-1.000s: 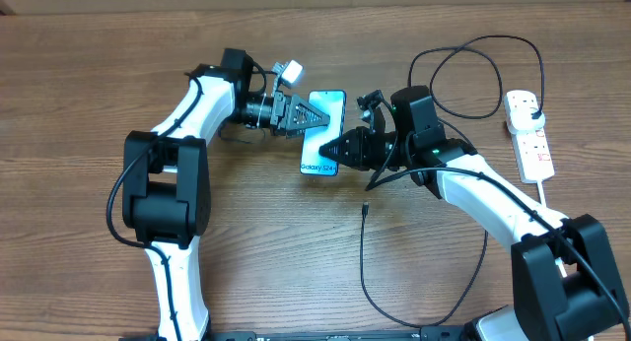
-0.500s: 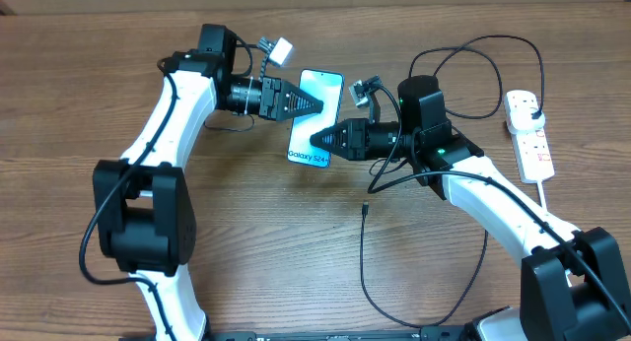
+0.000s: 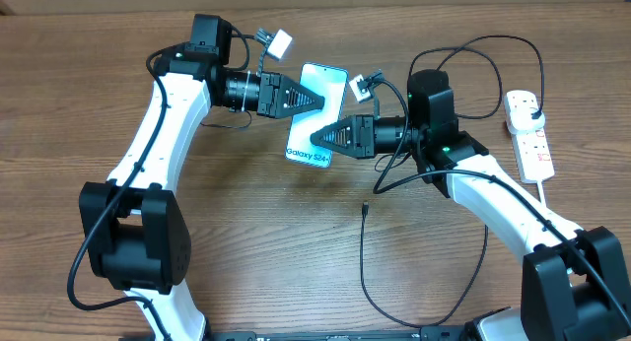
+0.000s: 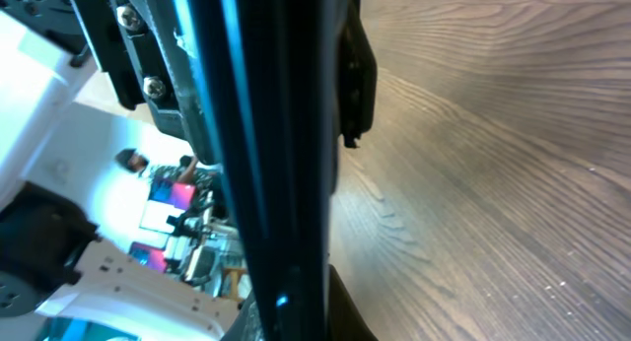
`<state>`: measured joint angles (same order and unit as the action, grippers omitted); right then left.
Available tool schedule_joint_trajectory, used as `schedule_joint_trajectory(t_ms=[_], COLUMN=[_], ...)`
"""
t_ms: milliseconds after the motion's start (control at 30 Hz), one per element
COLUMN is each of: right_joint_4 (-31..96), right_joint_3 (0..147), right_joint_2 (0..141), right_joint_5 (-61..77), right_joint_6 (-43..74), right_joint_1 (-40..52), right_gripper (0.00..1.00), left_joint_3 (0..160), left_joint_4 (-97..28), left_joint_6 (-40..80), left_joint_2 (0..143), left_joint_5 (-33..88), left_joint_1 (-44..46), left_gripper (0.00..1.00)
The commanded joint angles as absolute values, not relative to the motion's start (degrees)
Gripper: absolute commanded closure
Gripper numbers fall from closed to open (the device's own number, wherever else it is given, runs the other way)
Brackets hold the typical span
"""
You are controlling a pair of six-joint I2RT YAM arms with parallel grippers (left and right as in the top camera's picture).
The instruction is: Plug charger to phone and switch on socket
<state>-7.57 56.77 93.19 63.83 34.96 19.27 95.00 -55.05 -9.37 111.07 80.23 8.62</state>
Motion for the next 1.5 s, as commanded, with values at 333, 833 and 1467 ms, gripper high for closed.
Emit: schedule_joint_trajectory(t_ms=[333, 833, 1467], right_joint_4=[-11.1, -8.1, -8.3], right_joint_3=[56.3, 56.3, 56.3], right_joint_2=[95.7, 95.7, 95.7], right_joint_5=[60.8, 64.7, 66.1], right_joint_6=[42.5, 41.5, 41.5], right_joint_1=[17.2, 14.7, 14.0], right_gripper=[0.96, 0.96, 0.36], left_joint_3=[97.7, 97.7, 97.7], left_joint_4=[-56.8, -56.8, -56.7], left_joint_6=[-8.5, -8.8, -8.8], left_joint_2=[105.6, 105.6, 105.6], left_joint_5=[90.6, 90.5, 82.8], left_joint_1=[14.4, 13.7, 13.3], left_gripper=[0.73, 0.78, 0.96])
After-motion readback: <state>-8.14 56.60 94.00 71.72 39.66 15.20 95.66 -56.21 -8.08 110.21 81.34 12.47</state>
